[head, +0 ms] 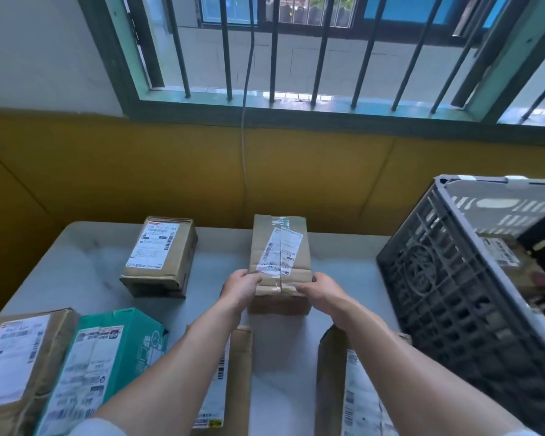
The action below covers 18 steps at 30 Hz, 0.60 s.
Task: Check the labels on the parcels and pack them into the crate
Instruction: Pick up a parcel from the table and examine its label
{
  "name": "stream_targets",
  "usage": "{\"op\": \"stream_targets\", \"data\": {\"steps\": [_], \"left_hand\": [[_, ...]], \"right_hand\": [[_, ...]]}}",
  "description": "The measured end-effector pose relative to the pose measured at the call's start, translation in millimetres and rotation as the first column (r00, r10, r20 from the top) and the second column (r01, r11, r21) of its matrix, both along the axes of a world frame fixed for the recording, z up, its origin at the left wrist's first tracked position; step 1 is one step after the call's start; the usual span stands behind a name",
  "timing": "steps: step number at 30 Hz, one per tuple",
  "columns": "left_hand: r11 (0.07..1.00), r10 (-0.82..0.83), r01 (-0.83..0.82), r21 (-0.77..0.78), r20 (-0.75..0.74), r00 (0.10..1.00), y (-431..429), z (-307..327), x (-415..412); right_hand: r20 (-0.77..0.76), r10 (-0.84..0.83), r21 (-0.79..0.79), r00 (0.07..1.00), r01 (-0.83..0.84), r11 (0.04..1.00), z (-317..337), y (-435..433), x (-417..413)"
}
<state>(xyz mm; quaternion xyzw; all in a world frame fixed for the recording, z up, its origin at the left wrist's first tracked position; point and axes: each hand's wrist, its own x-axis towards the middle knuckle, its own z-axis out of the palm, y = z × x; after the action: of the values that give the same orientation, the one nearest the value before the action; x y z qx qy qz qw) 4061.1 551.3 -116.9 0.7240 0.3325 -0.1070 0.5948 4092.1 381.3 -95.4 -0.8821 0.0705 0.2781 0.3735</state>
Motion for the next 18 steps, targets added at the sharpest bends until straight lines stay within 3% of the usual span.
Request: {"op": "stream_targets", "data": {"steps": [8,11,18], "left_hand": [[0.982,0.120,-0.101,-0.162,0.115,0.986,-10.0,16.0,-2.3],[0.940,0.195,-0.156,-0.304,0.101,0.976,-22.3,24.9,-3.1],[0.902,0.251,-0.138,-0.409,0.237,0.939,-55.9,38.6,-9.4]], "right_hand": [[0.187,-0.246,0.134,0.951,0.223,0.965,13.6,-13.7,0.0],[0.156,-0.323,0.290,0.934,0.269,0.919,20.4,-20.4,-1.1],[0.117,-0.399,0.571,0.909,0.267,0.776,38.8,-56.0,-10.4]]}}
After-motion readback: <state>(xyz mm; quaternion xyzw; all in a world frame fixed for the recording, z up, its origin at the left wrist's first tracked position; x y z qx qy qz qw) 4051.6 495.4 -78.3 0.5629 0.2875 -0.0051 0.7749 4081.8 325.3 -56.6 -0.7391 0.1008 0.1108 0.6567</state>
